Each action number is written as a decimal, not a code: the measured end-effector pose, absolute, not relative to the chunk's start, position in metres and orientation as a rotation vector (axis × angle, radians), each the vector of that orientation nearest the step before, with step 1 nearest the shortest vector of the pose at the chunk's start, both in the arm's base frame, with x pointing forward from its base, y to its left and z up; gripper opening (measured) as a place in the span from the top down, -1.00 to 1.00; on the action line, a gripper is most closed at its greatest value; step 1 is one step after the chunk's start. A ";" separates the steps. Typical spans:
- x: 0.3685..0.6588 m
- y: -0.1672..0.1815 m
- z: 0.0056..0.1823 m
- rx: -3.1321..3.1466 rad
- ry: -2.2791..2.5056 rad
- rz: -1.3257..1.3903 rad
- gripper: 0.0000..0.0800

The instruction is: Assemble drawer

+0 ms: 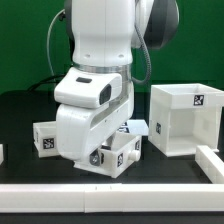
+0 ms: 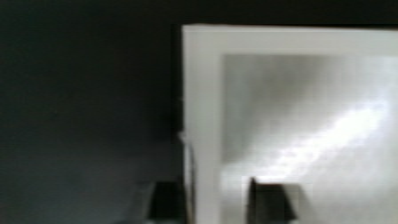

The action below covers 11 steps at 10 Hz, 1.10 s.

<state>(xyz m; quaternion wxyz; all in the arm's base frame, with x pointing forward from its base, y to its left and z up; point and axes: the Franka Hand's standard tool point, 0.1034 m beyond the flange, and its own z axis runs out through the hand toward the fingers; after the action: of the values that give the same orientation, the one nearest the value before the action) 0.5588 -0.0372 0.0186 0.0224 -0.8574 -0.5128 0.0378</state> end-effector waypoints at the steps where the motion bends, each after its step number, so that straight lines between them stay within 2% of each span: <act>1: 0.559 -0.036 0.020 -2.654 -1.583 0.130 0.72; 2: 0.572 -0.035 0.029 -2.640 -1.590 0.153 0.91; 3: 0.586 -0.037 0.032 -2.638 -1.607 0.138 0.91; 6: 0.599 -0.056 0.040 -2.575 -1.713 0.133 0.91; 9: 0.594 -0.094 0.037 -2.497 -1.809 0.122 0.91; 11: 0.592 -0.098 0.035 -2.484 -1.819 0.123 0.91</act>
Offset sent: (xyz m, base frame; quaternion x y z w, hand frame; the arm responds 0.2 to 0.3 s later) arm 0.0258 -0.0164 0.0045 0.0258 -0.0031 -0.0353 0.9990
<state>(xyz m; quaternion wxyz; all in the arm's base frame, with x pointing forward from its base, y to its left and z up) 0.5924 -0.0976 0.0350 0.0302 -0.8059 -0.5900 0.0399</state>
